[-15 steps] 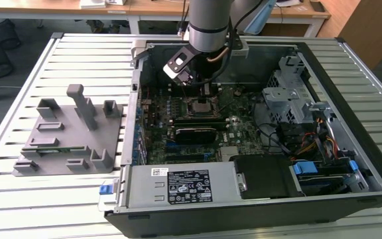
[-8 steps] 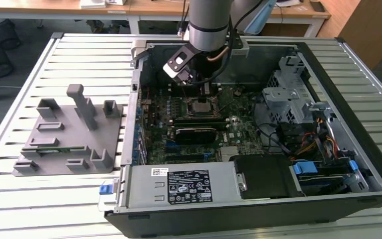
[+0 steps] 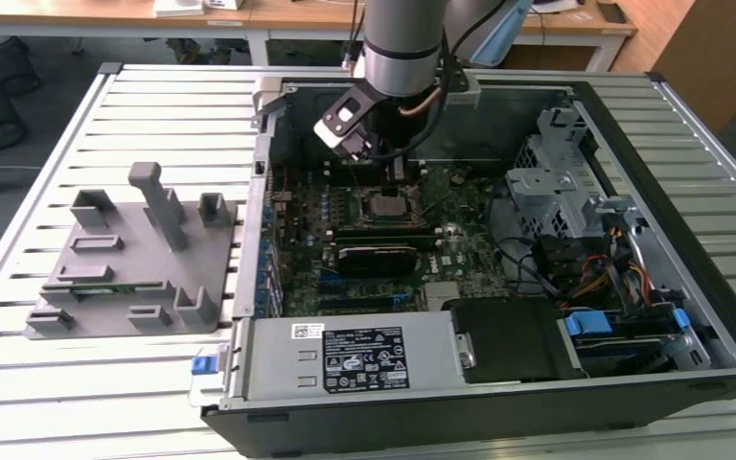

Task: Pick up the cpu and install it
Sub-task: 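Place the cpu into insertion slot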

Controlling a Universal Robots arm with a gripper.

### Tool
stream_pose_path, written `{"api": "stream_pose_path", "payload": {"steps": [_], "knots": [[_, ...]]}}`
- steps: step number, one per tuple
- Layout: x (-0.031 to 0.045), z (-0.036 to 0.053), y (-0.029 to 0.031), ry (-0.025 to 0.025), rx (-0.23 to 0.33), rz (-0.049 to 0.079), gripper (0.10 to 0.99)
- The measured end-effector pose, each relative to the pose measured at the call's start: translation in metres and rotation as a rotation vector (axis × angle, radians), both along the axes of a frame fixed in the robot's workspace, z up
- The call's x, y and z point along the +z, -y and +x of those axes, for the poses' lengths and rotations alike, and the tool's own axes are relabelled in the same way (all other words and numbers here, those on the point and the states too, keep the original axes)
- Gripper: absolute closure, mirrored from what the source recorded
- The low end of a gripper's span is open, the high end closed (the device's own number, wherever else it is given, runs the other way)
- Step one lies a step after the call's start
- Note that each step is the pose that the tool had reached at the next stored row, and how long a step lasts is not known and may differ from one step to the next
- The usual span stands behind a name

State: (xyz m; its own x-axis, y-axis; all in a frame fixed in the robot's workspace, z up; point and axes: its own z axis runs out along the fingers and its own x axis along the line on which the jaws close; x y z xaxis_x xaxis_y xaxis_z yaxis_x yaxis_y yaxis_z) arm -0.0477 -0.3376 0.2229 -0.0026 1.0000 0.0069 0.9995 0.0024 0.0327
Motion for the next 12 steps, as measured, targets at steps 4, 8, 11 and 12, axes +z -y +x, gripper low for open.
{"api": "stream_pose_path", "payload": {"steps": [4, 8, 11, 12], "knots": [[0.0014, 0.0001, 0.0000, -0.0009, -0.002, 0.000, 0.976], [0.0035, 0.0002, 0.0000, -0.0019, -0.004, 0.000, 0.976], [0.0071, 0.0002, 0.0000, -0.0034, -0.005, 0.000, 0.976], [0.0087, 0.0003, 0.0000, -0.0040, -0.005, 0.000, 0.976]]}}
